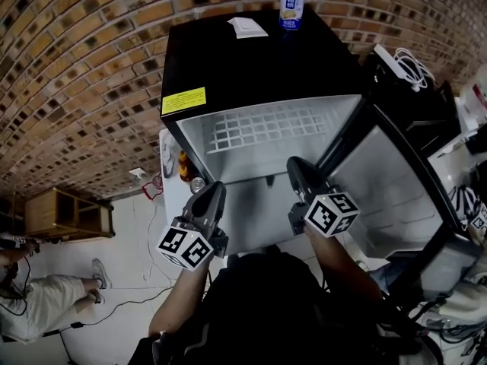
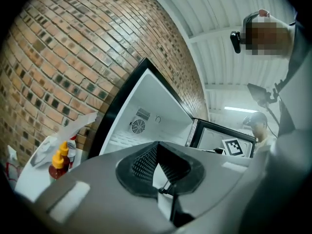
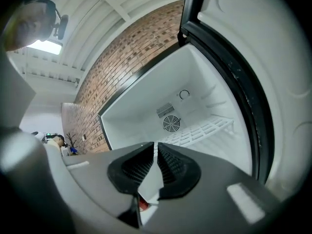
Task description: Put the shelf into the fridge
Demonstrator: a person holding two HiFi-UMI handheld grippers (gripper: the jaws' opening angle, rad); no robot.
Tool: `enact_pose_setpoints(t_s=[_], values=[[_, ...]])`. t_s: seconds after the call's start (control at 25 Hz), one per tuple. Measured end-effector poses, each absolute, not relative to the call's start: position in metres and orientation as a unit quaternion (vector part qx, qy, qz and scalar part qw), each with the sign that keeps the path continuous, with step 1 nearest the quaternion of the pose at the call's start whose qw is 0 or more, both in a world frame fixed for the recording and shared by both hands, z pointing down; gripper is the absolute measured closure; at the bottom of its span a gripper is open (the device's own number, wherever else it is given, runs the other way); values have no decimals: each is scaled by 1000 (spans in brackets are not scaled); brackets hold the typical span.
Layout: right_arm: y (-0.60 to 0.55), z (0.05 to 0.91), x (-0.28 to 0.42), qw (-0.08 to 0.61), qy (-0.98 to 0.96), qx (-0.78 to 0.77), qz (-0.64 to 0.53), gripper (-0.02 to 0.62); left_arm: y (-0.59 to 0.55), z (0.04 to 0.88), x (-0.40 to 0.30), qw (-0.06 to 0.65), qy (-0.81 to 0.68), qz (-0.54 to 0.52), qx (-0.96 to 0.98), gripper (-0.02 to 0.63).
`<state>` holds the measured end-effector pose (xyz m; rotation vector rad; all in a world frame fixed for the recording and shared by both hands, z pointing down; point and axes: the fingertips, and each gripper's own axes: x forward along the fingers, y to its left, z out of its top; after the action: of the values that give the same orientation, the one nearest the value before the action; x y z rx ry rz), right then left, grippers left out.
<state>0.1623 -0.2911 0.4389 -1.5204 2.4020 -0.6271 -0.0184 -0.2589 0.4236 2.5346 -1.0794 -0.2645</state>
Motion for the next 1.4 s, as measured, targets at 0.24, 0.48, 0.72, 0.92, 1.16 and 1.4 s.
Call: enact_pose_setpoints(t_s=[0.24,0.48,0.72,0.92,1.16,1.4], values=[[-279,434,163,94,834,-508,-193,588,-242,418,-25,167,-391,-87,901,604],[-273,432,156,82,849,-489,-185,589,-230,413,-40,148,-408,-71,898,604],[-267,423,148,74,856,-480,-179,589,-219,411,-53,142,-412,-59,898,604],[-249,403,144,57,851,-503,-140,589,-215,408,-59,139,-399,-59,904,604],[-235,385,140,64,836,-530,-127,589,-224,398,-78,116,-414,-50,901,604],[-225,369,129,54,826,-551,-108,589,-229,387,-97,96,-405,-38,908,604]])
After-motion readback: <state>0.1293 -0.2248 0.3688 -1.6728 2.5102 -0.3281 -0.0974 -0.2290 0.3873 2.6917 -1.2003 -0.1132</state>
